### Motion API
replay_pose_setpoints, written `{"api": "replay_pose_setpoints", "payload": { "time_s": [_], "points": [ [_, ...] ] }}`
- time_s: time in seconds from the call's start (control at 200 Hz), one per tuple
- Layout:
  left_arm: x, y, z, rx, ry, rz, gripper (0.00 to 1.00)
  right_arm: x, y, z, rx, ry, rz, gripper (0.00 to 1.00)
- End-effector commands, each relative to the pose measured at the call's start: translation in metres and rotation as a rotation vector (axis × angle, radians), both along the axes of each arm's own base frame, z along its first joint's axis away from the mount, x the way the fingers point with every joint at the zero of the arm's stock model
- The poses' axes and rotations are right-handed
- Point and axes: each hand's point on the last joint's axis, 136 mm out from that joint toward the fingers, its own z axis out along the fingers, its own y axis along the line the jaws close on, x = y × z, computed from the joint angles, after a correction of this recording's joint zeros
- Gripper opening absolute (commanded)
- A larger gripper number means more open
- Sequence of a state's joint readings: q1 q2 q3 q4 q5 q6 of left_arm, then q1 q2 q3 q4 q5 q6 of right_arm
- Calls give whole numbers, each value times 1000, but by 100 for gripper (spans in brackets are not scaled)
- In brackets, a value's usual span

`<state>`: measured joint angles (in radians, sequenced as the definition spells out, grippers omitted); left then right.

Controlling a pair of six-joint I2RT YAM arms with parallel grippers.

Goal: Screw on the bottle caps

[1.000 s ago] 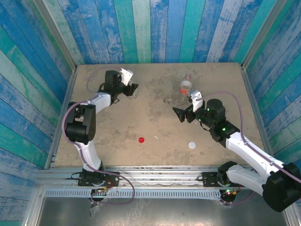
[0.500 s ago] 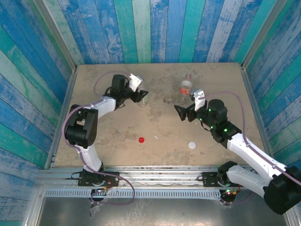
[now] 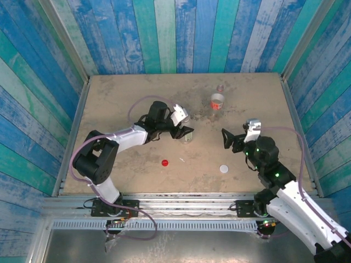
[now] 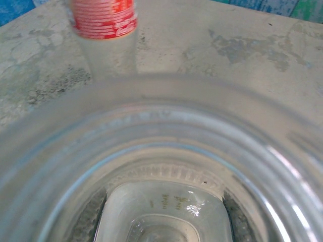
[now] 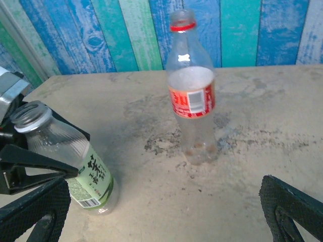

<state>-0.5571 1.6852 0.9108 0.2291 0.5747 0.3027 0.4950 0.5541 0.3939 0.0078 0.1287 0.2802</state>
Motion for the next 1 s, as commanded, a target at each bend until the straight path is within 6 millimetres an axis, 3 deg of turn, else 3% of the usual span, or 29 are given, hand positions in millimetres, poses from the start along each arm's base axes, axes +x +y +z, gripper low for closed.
{"api": "replay_pose_setpoints", "payload": {
  "time_s": [0.0, 0.13, 0.26, 0.551, 0.721, 0.997],
  "points": [
    [-17, -3, 9, -26, -12, -39, 59, -6, -9, -7, 51, 18, -44, 100],
    [-20, -3, 16, -68, -35, -43, 70, -9, -9, -9, 95, 23, -43, 100],
    [-20, -5, 24, -105, -47, -46, 79, -14, 4, -12, 73, 25, 39, 100],
    [-21, -6, 29, -166, -93, -46, 90, -14, 23, -22, 40, 122, 136, 100],
    [-19, -6, 27, -188, -127, -36, 91, -12, 31, -25, 31, 148, 173, 100],
    [-29, 4, 38, -305, -261, -13, 97, -13, 43, -25, 48, 162, 233, 100]
  ]
}}
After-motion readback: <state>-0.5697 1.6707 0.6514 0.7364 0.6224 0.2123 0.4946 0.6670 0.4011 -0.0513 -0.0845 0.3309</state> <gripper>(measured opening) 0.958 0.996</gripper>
